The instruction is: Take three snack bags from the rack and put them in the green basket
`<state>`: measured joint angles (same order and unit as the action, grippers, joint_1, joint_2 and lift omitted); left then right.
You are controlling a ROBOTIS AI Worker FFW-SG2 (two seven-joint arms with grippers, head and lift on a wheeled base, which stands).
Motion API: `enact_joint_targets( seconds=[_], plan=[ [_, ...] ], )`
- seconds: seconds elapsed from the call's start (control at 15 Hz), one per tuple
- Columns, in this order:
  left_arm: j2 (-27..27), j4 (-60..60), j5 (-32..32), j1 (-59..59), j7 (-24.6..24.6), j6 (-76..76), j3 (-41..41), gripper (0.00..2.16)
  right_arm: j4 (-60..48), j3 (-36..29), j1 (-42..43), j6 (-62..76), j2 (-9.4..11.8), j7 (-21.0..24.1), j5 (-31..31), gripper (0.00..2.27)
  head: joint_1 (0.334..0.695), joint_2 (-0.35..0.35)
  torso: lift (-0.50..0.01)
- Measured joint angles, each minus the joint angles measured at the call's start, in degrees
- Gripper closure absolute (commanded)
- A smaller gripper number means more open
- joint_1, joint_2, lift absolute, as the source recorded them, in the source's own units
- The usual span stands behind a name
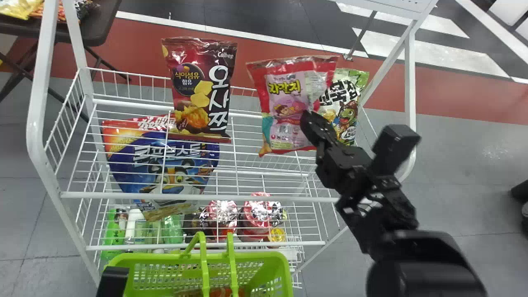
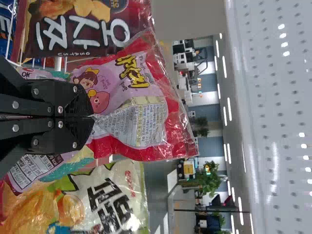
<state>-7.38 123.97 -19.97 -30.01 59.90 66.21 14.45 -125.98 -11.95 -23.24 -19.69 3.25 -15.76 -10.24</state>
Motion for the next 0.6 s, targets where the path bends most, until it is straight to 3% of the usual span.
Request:
enact_joint_targets(
  seconds=[0.27,0.6],
  plan=[
    [0.4,-0.3,-0.9,-0.2,0.1,-0.7,-1.3,1.71,-15.9,-5.5,-13.5,-13.4,-0.2,-4.6,-6.8,2.16,0.695,-0.350,-0.007],
    [0.7,-0.5,-1.3,0.3,-0.2,-1.2,-1.1,1.71,-21.7,-13.1,-17.4,-47.5,-2.4,-9.6,-12.4,2.16,0.695,-0.350,-0.007]
  ],
)
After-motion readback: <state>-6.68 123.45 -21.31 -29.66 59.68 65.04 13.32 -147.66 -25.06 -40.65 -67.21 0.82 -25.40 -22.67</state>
